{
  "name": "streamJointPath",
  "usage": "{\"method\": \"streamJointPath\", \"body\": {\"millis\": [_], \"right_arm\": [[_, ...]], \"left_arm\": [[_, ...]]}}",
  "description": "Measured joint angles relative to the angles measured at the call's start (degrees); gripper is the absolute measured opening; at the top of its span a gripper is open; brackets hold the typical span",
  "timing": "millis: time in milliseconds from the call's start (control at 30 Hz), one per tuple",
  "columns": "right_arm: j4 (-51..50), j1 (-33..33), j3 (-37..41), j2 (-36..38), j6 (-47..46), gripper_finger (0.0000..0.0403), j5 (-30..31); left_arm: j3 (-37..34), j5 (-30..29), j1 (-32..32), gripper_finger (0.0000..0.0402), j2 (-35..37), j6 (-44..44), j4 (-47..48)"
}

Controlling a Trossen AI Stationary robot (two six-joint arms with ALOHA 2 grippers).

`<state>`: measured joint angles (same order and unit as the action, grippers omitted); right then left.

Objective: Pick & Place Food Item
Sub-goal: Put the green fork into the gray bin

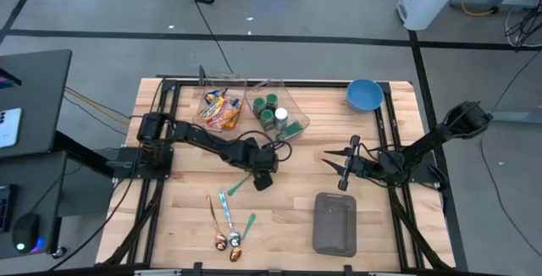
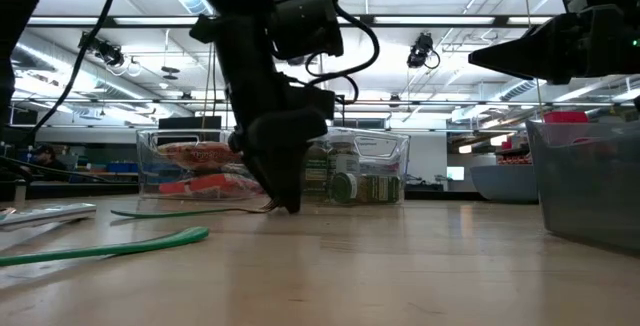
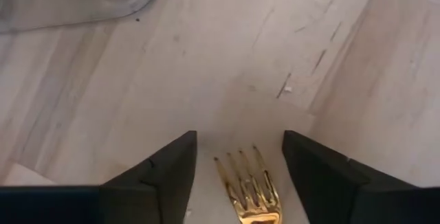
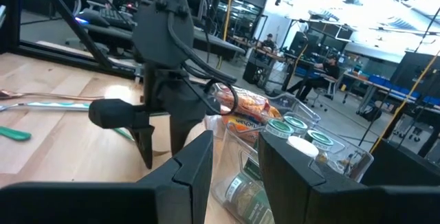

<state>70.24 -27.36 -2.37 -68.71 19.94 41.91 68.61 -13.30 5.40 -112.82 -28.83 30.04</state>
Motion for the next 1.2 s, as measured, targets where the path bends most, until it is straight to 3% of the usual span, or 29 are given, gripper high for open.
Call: {"method": "streamJointPath", "body": {"millis": [100,300,367,600,933,1067,1200], "right_arm": [[0.02,0.01,0.00,0.00,0.00,0.0126,0.00],[0.01,0.01,-0.01,0.00,0.00,0.0126,0.00],[0.02,0.01,-0.01,0.00,-0.02,0.0126,0.00],[0.00,-0.01,0.00,0.00,-0.02,0.0126,0.02],[0.19,0.00,-0.02,-0.02,-0.02,0.0126,0.01],[3.12,0.01,-0.01,-0.02,0.03,0.0126,-1.18],[10.59,0.00,0.00,-0.02,2.64,0.0126,-10.13]], "left_arm": [[0.01,-0.11,1.23,0.0176,0.21,0.67,-0.02],[-0.03,-0.30,2.86,0.0037,0.27,4.12,1.06],[-0.10,-0.88,3.10,0.0011,0.22,5.20,0.94],[-0.59,-1.94,3.80,0.0004,2.20,7.55,2.05],[-0.41,-11.89,5.21,0.0002,12.08,9.08,1.04],[-0.41,-16.99,6.63,0.0002,15.84,12.70,-4.92],[-0.36,-19.80,8.86,0.0001,17.78,22.33,-18.06]]}}
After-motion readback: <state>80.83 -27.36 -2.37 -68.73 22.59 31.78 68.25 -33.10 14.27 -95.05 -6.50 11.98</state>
